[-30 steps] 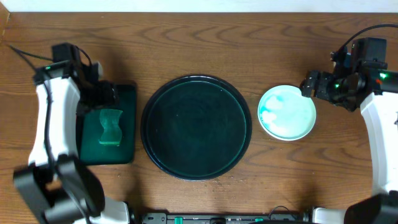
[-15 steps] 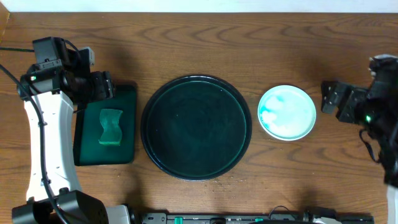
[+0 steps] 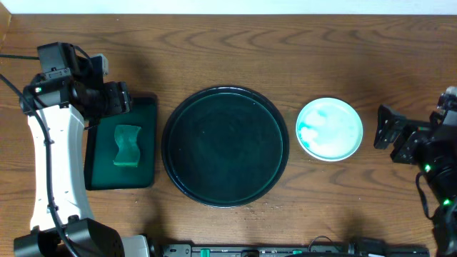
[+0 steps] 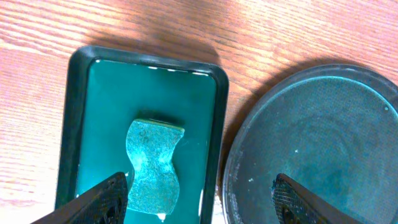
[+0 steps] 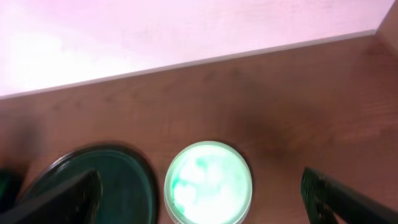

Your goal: Clean dirty plates on tray and stack at the side

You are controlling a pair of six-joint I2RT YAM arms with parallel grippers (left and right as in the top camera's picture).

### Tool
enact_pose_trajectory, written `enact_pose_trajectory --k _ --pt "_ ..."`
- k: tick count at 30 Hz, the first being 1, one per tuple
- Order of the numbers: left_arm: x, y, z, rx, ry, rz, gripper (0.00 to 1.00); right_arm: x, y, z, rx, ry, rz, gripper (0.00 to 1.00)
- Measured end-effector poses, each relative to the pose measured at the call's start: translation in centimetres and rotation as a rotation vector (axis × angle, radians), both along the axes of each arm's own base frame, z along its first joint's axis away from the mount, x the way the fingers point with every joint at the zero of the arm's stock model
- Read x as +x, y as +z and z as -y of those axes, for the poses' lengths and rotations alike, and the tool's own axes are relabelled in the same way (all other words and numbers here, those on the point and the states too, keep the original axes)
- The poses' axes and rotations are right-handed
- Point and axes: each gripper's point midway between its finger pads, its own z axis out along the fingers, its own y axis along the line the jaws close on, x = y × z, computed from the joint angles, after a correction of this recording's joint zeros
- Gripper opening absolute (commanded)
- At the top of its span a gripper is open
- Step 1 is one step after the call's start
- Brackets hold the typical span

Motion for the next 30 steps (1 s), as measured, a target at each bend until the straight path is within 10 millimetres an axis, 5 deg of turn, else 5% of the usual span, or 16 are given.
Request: enact_pose_trajectory --k 10,18,30 --pt "0.0 0.0 0.2 -0.012 -0.005 0.003 0.75 0.3 -8.2 0.2 -0.062 -0.002 0.314 0.99" --pt "0.0 0.0 0.2 -0.012 -0.005 0.003 0.75 0.2 -17.5 -0.2 -0.067 0.011 0.396 0.99" --pt "0.0 0.0 0.2 -0.012 -0.005 0.003 0.75 -0.4 -19.9 -0.7 -0.070 0.012 0.385 0.99"
